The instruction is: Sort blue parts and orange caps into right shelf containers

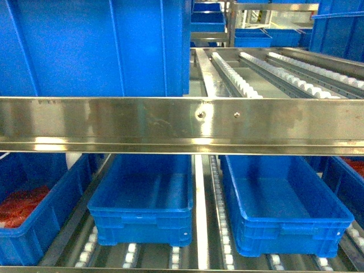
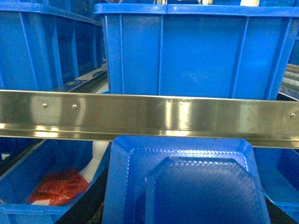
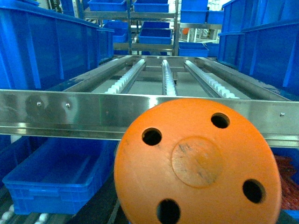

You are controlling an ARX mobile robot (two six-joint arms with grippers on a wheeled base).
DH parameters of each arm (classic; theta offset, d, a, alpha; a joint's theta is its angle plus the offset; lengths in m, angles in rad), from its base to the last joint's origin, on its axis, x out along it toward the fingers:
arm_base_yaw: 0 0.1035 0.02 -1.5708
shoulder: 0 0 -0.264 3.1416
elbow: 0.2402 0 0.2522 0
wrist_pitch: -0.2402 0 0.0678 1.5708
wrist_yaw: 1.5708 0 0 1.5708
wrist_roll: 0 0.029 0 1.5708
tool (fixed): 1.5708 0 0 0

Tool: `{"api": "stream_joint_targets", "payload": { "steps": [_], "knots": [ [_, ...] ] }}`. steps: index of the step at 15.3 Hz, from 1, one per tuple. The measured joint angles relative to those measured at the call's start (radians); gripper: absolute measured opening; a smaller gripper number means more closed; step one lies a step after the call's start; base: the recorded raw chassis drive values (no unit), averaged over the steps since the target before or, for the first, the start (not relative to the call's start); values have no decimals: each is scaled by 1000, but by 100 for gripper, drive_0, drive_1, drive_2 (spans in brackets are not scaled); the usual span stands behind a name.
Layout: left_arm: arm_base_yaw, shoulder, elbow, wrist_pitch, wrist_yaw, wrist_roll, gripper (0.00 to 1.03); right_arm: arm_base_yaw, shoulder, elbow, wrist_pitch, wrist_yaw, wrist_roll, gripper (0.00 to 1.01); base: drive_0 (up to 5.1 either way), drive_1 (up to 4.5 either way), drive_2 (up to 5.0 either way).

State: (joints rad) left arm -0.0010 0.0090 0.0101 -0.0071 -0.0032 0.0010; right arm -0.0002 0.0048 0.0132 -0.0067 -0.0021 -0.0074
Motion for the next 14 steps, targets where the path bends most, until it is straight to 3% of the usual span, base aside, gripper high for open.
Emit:
{"api": "stream_joint_targets", "payload": {
  "steps": [14],
  "knots": [
    [0,0,0,2,3,0,43,0,0,0,0,2,0,44,0,0,0]
  ]
}}
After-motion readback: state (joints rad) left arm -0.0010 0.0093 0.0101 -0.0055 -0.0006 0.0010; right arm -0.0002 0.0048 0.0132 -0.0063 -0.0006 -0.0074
